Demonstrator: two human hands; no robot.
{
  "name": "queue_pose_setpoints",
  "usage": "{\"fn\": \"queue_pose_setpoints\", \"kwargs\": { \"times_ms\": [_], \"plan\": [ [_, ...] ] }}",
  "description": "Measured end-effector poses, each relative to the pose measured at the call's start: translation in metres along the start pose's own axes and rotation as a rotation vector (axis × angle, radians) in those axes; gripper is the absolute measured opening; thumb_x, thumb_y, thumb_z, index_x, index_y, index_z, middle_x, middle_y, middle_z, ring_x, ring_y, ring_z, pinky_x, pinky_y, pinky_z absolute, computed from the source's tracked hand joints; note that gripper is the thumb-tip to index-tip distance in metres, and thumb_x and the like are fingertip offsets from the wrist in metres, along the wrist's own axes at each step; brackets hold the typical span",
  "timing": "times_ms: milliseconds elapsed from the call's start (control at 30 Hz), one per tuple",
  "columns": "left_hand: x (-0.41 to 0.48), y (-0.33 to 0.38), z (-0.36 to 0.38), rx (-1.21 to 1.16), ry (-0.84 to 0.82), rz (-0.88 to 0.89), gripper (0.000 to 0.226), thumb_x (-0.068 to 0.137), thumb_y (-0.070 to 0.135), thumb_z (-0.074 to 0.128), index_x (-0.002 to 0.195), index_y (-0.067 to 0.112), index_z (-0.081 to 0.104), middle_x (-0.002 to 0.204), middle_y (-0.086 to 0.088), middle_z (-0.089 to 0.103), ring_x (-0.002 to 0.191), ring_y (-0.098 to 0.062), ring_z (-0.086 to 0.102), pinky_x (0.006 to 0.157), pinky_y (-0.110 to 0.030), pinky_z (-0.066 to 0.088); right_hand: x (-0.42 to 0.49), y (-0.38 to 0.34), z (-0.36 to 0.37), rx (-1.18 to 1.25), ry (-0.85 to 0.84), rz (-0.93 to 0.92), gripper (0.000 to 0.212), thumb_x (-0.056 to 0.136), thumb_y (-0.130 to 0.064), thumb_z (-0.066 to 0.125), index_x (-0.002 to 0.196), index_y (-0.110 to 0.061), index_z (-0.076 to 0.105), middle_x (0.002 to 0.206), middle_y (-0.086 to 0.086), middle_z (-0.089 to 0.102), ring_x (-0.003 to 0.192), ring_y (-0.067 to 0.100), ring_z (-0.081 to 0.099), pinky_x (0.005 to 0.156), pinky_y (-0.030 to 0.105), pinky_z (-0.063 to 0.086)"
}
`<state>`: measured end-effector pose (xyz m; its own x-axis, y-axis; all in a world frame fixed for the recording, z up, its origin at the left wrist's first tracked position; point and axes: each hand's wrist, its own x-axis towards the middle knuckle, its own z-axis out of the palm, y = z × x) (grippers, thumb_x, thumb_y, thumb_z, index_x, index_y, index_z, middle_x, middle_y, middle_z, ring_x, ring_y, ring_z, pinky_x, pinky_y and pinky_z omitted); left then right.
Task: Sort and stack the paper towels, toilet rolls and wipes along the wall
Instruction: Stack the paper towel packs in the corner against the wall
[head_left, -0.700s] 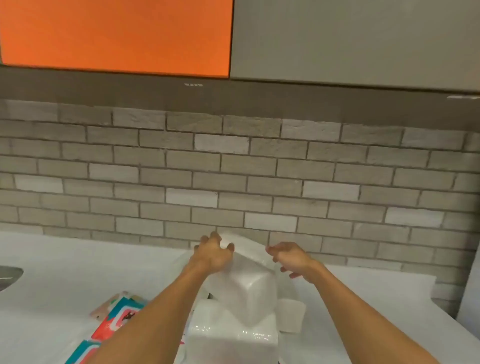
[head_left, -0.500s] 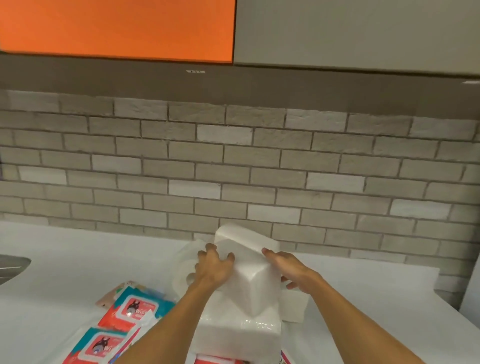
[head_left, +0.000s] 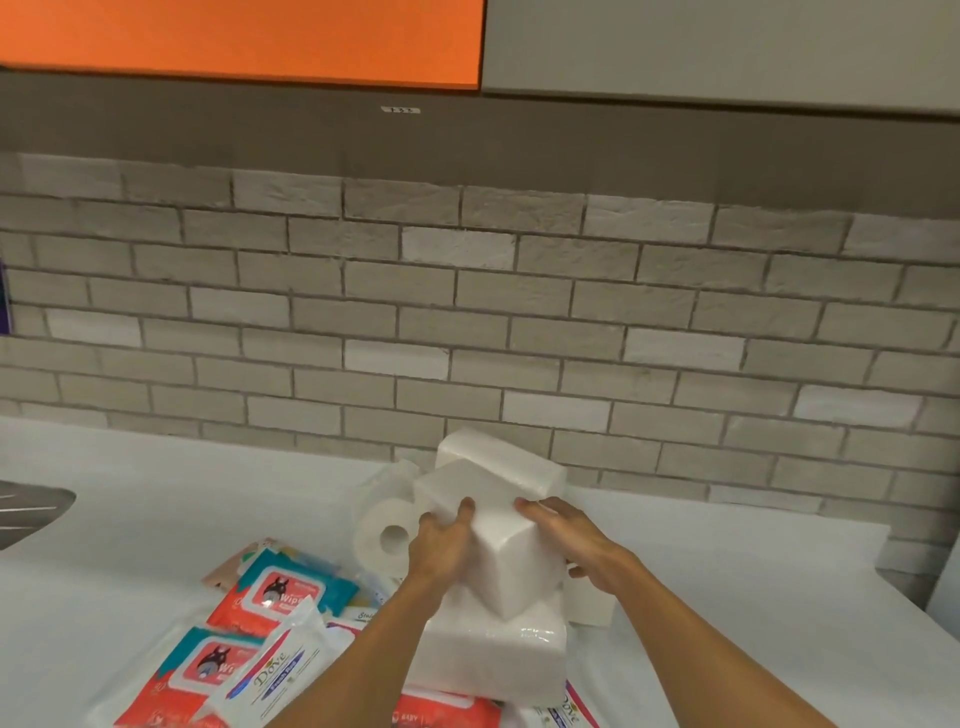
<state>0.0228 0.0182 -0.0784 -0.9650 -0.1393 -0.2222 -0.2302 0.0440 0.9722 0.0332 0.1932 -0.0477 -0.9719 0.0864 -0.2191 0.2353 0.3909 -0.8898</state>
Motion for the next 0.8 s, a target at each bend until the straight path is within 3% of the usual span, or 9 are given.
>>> {"fn": "queue_pose_setpoints", "kwargs": {
  "times_ms": [133,267,433,533,700,800],
  "plan": [
    [-0.004,-0.006,0.000,-0.082,0.024,0.031,0.061,0.090,0.056,0.055,0.139,0.024,0.038,0.119,-0.006,0.054,0.109,-0.030,0.057,0.102,-0.050,0.048,-0.007,-0.003,0.001,0.006,-0.032,-0.043,0.056,0.081,-0.062,0.062,0.126,-0.033,0.044,0.126,-0.002,0.050,0.110,0.020,0.051,0.087,0.035,0.039],
    [-0.011,-0.012,0.000,-0.190,0.021,0.087,0.049,0.096,0.046,0.051,0.140,0.026,0.038,0.121,-0.007,0.058,0.100,-0.025,0.059,0.093,-0.045,0.051,-0.017,-0.007,0.012,0.055,-0.095,-0.090,0.058,0.077,-0.055,0.068,0.119,-0.027,0.038,0.107,0.002,0.060,0.087,0.017,0.059,0.067,0.028,0.043],
    [-0.022,-0.016,-0.011,-0.288,0.040,0.201,0.038,0.099,0.033,0.052,0.135,0.026,0.045,0.107,0.003,0.058,0.090,-0.016,0.059,0.078,-0.038,0.052,-0.025,-0.002,0.025,0.111,-0.097,-0.135,0.056,0.067,-0.055,0.069,0.105,-0.034,0.034,0.111,0.009,0.064,0.088,0.023,0.064,0.071,0.032,0.049],
    [-0.031,-0.021,-0.017,-0.314,0.007,0.236,0.035,0.098,0.032,0.054,0.132,0.029,0.046,0.115,-0.003,0.061,0.092,-0.020,0.062,0.063,-0.031,0.051,-0.031,0.003,0.033,0.173,-0.093,-0.150,0.058,0.061,-0.055,0.072,0.102,-0.039,0.033,0.117,0.012,0.059,0.093,0.029,0.063,0.070,0.033,0.051],
    [-0.039,-0.032,-0.032,-0.412,-0.038,0.224,0.036,0.095,0.033,0.058,0.128,0.029,0.045,0.121,-0.005,0.062,0.097,-0.025,0.066,0.068,-0.034,0.054,-0.049,0.011,0.044,0.286,-0.137,-0.239,0.060,0.061,-0.038,0.077,0.106,-0.037,0.037,0.114,0.010,0.062,0.090,0.027,0.066,0.075,0.039,0.054],
    [-0.035,-0.039,-0.043,-0.553,-0.113,0.109,0.059,0.084,0.040,0.072,0.133,0.022,0.046,0.116,-0.016,0.068,0.098,-0.037,0.070,0.080,-0.053,0.058,-0.061,0.017,0.054,0.259,-0.180,-0.244,0.063,0.058,-0.040,0.078,0.109,-0.040,0.041,0.110,0.014,0.066,0.091,0.031,0.067,0.079,0.040,0.053]
  ]
}}
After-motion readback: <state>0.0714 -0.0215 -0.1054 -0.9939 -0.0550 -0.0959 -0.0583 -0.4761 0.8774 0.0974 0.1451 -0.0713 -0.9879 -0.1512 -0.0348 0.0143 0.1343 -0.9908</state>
